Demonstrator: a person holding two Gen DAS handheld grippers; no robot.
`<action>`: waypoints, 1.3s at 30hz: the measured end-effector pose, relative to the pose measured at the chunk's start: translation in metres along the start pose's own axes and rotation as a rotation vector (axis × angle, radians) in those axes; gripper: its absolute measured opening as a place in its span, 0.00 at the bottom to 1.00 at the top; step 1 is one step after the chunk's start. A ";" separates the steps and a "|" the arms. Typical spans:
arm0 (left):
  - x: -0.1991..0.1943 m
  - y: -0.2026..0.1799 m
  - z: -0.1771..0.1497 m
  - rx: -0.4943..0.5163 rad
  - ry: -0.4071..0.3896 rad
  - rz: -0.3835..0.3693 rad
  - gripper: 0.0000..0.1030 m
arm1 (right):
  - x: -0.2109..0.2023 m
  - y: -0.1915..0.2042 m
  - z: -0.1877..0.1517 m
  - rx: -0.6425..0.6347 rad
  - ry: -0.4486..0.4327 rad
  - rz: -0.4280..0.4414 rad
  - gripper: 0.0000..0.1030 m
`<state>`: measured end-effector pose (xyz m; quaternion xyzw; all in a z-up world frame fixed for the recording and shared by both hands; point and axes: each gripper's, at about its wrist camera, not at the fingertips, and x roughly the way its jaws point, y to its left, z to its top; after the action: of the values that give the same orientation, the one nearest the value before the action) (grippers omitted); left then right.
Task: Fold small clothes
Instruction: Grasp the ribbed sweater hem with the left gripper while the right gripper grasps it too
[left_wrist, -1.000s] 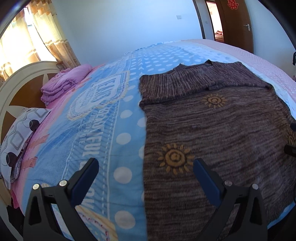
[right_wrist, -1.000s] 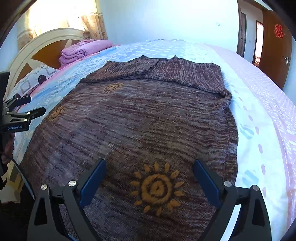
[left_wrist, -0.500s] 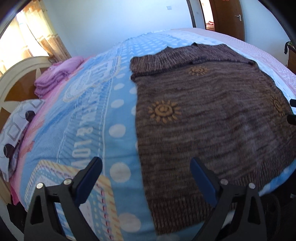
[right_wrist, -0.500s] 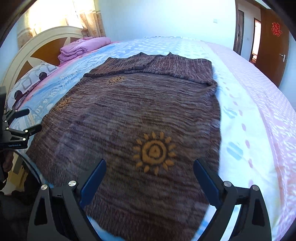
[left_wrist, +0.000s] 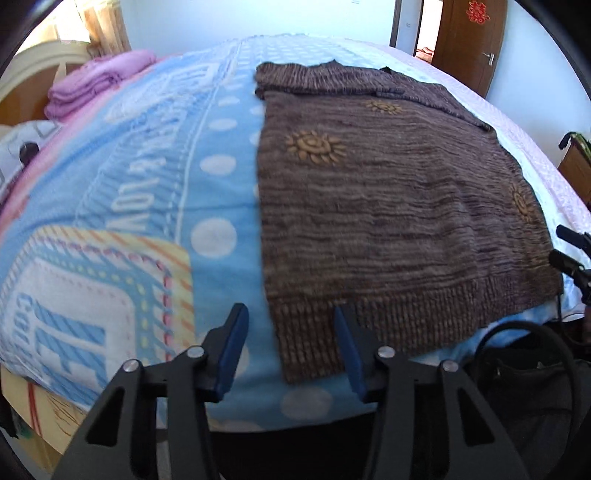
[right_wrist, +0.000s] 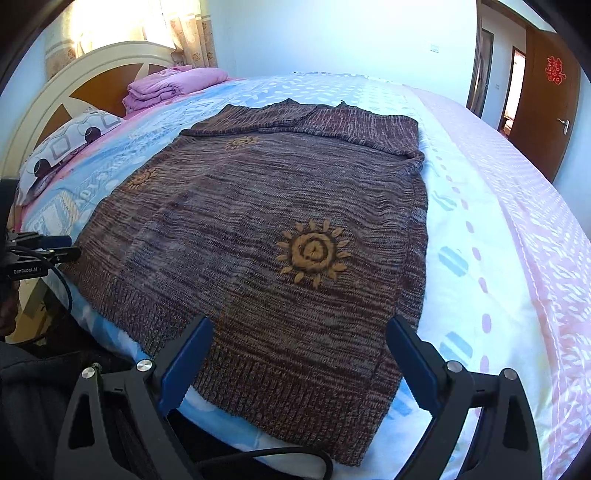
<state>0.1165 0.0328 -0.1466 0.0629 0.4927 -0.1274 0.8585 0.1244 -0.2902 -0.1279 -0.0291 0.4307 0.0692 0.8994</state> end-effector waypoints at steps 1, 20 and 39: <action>0.000 0.000 -0.002 -0.004 -0.001 -0.003 0.50 | 0.000 0.001 -0.001 -0.004 -0.001 0.003 0.93; -0.017 -0.002 -0.010 0.008 -0.068 -0.048 0.09 | -0.030 -0.039 -0.024 0.133 -0.001 -0.023 0.93; -0.028 0.002 0.000 0.001 -0.146 -0.055 0.08 | -0.020 -0.047 -0.044 0.194 0.083 0.121 0.06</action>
<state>0.1037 0.0393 -0.1225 0.0401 0.4304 -0.1553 0.8883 0.0851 -0.3433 -0.1405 0.0811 0.4734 0.0799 0.8735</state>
